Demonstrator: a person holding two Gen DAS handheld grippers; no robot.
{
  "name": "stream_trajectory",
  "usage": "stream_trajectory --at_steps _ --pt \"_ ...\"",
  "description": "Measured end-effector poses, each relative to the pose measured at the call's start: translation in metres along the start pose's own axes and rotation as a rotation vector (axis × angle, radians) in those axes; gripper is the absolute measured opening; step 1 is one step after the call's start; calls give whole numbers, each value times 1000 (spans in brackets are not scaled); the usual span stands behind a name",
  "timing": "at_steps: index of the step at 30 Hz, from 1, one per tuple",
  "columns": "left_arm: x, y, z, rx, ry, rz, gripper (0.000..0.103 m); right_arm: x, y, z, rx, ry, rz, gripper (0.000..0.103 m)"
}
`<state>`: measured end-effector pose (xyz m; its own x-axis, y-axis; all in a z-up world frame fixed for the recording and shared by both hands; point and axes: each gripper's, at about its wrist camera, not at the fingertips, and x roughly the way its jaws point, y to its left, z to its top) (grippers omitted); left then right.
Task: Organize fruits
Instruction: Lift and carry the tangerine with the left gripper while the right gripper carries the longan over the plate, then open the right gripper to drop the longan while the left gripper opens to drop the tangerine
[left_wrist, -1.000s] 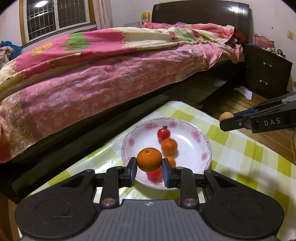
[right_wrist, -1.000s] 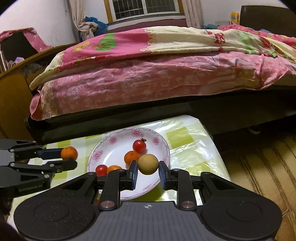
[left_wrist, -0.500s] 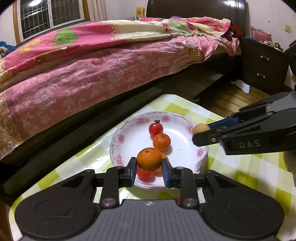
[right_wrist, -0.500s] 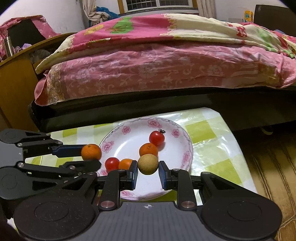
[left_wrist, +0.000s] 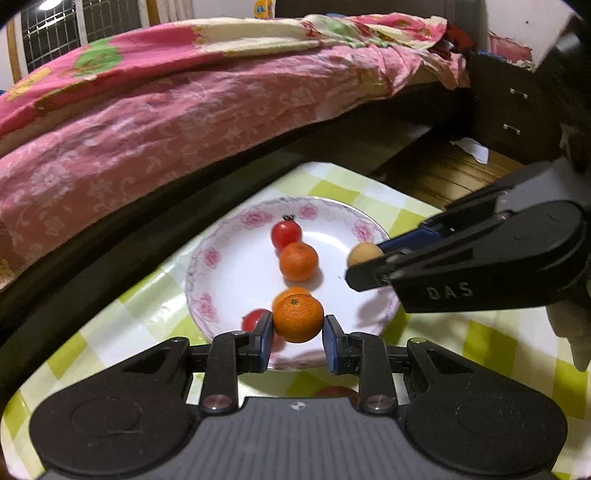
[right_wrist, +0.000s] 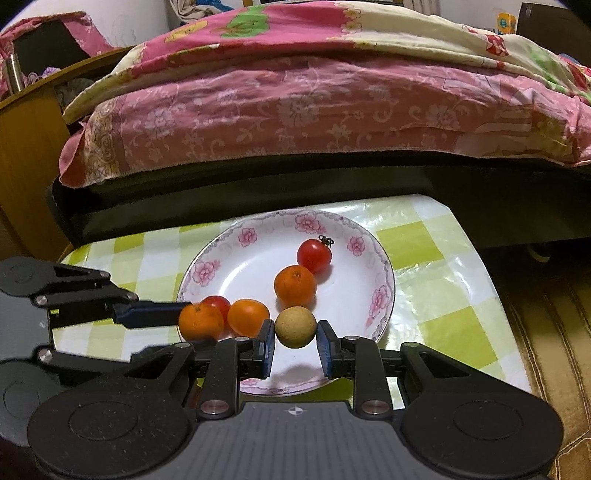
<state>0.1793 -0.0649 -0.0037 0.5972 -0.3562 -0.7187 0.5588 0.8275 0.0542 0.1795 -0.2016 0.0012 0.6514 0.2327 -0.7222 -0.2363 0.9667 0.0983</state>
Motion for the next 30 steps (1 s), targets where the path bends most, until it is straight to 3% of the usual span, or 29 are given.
stream_trajectory --at_steps 12,30 --pt "14 1 -5 -17 35 0 37 15 -3 -5 -23 33 -21 23" --pt "11 3 -3 -18 22 20 37 11 0 -3 -34 17 -32 23"
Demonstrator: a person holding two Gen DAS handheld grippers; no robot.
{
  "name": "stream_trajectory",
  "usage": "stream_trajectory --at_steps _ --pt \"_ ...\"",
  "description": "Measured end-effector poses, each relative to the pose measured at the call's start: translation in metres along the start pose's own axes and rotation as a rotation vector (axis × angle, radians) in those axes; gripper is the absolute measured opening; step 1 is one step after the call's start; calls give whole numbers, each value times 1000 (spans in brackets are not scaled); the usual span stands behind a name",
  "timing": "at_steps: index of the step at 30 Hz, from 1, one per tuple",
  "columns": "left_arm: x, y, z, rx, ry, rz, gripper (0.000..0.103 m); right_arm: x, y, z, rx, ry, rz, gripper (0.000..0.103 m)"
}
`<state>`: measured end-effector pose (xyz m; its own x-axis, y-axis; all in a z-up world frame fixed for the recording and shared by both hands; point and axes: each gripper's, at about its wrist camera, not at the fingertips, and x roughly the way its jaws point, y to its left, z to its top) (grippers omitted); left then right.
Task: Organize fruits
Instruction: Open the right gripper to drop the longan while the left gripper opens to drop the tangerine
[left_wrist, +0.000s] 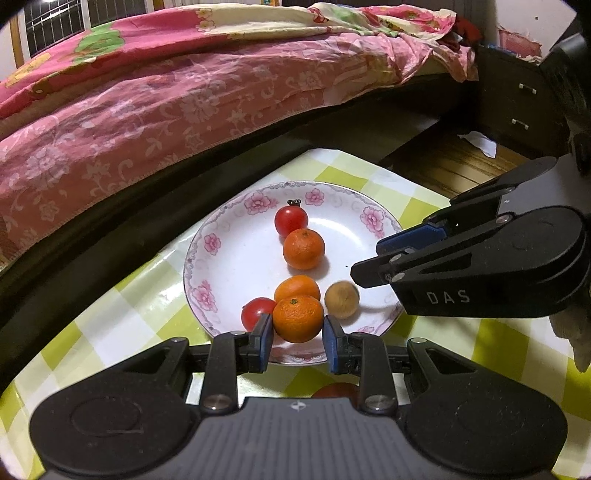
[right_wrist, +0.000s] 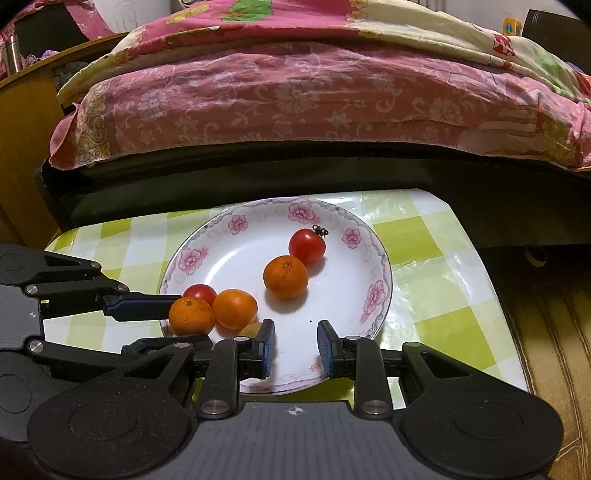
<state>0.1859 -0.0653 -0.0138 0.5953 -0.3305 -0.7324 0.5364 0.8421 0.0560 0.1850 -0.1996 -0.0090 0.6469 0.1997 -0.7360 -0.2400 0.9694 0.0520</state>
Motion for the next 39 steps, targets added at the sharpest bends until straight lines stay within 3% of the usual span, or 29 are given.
stream_trajectory --at_steps 23,39 --pt "-22 7 6 -29 -56 22 37 -13 5 4 -10 -36 -5 25" --pt "-36 20 -5 -63 -41 20 37 -20 17 -1 -22 -45 7 25"
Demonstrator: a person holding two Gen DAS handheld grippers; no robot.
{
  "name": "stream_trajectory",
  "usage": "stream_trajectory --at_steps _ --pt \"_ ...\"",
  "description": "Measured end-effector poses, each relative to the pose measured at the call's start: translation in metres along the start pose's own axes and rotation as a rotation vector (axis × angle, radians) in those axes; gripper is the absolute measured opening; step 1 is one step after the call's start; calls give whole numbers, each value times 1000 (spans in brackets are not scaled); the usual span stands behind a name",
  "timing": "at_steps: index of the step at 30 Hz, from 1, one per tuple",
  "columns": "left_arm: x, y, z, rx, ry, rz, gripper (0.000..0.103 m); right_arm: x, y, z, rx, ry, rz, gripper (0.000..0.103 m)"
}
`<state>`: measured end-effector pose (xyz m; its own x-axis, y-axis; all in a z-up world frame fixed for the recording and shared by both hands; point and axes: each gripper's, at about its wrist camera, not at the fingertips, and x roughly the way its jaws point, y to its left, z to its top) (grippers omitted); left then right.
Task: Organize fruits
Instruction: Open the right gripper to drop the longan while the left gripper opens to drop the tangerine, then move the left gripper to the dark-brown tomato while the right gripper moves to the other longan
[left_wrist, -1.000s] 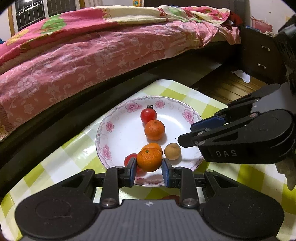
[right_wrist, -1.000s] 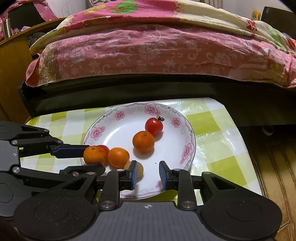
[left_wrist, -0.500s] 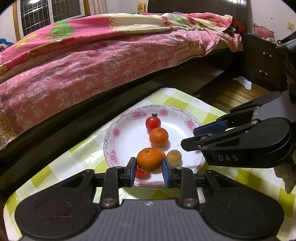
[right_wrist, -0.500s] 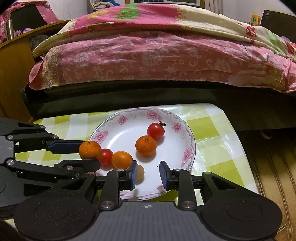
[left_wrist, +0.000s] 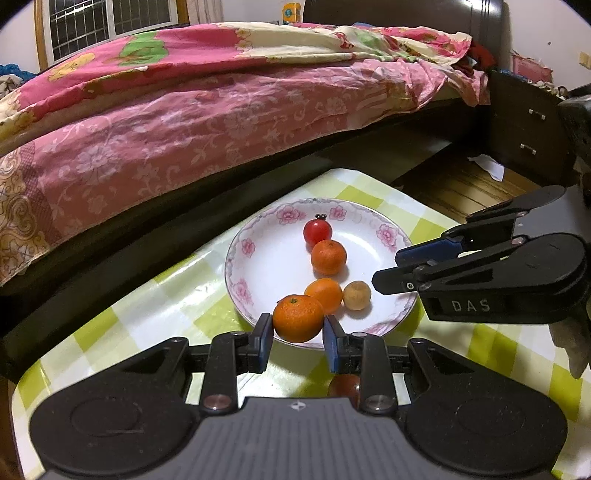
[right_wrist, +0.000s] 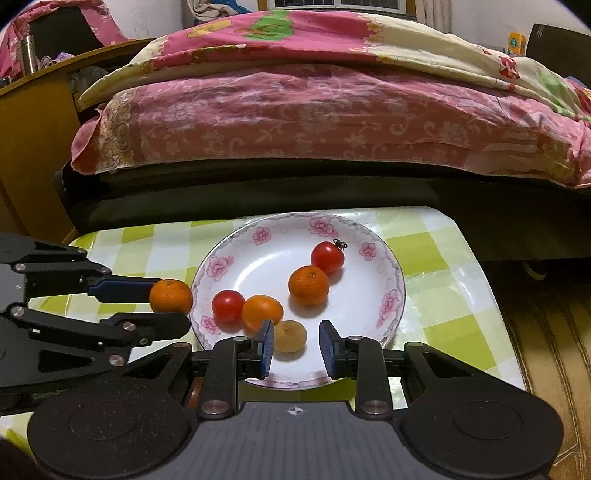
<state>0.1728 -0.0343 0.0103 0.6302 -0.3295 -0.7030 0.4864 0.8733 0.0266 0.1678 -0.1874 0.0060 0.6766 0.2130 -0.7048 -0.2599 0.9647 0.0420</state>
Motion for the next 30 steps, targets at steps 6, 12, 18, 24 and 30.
stream_trajectory --at_steps 6,12,18,24,30 --pt "18 -3 3 -7 31 6 37 -1 -8 -2 20 6 -11 25" --pt "30 -18 -2 39 55 -1 37 2 -13 -7 13 30 -24 25" --pt "30 -19 -1 36 59 7 48 1 -12 -7 14 29 -22 29" --pt "25 -19 -1 41 49 0 48 -1 -10 -7 4 26 -14 29" --pt "10 -16 -7 41 41 -14 48 -8 -10 -10 14 30 -6 29"
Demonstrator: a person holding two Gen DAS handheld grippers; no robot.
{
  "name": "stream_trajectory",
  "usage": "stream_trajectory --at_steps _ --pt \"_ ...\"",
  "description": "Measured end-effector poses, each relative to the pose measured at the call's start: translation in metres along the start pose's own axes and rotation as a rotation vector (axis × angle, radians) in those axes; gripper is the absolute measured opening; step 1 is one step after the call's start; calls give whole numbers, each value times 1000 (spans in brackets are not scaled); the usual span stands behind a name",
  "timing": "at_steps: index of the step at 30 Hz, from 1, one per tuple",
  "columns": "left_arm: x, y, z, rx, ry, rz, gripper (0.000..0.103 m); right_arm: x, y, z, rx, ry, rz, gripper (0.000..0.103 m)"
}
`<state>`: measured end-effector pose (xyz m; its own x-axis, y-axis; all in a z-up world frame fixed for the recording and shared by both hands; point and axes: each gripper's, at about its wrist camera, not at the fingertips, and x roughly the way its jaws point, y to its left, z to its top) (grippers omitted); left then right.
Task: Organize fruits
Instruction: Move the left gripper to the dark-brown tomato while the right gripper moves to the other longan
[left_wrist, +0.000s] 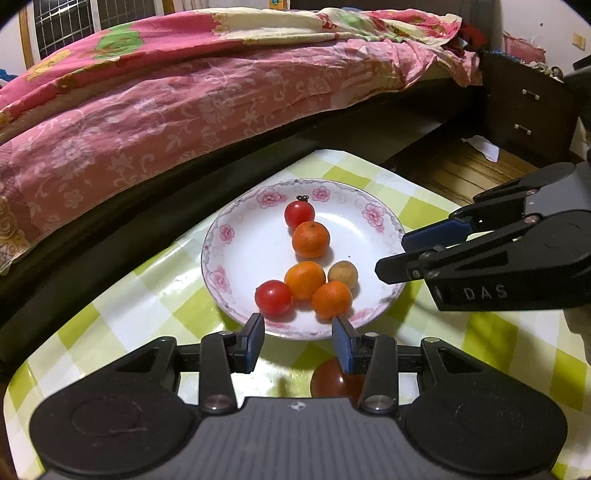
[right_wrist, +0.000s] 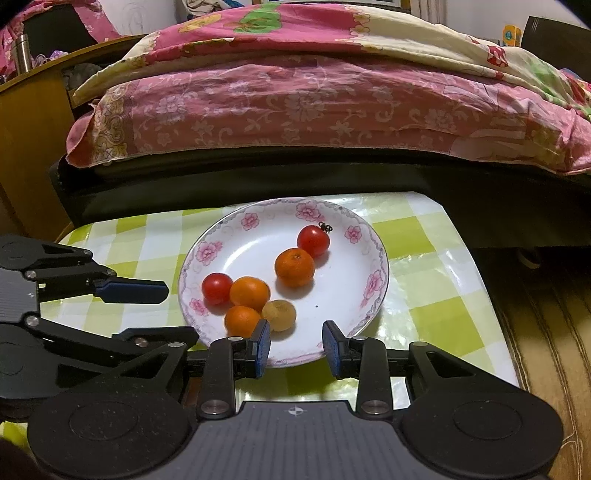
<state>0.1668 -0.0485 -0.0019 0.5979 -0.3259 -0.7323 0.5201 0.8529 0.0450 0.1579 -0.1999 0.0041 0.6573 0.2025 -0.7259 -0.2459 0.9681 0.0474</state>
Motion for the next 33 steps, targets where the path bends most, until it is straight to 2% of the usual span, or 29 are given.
stream_trajectory --at_steps 6,9,13,17,21,24,28,33 --pt "-20 6 -12 3 -3 -13 48 -19 17 -24 31 52 38 31" --pt "-28 11 -22 -1 6 -8 48 -24 33 -36 62 81 86 31" --pt "-40 22 -31 -18 -2 3 48 -19 60 -43 13 103 116 32" --pt "-51 34 -33 -53 -22 10 48 -5 74 -46 26 131 137 32" --pt "-53 39 -34 -70 -24 7 49 6 82 -49 21 145 138 32" --pt "-50 38 -36 -65 -15 2 49 12 82 -51 21 147 110 22" --pt "-45 35 -36 -64 -3 -12 49 6 73 -50 38 153 99 21" --pt "-36 22 -31 -67 4 -86 49 -14 58 -51 51 171 64 21"
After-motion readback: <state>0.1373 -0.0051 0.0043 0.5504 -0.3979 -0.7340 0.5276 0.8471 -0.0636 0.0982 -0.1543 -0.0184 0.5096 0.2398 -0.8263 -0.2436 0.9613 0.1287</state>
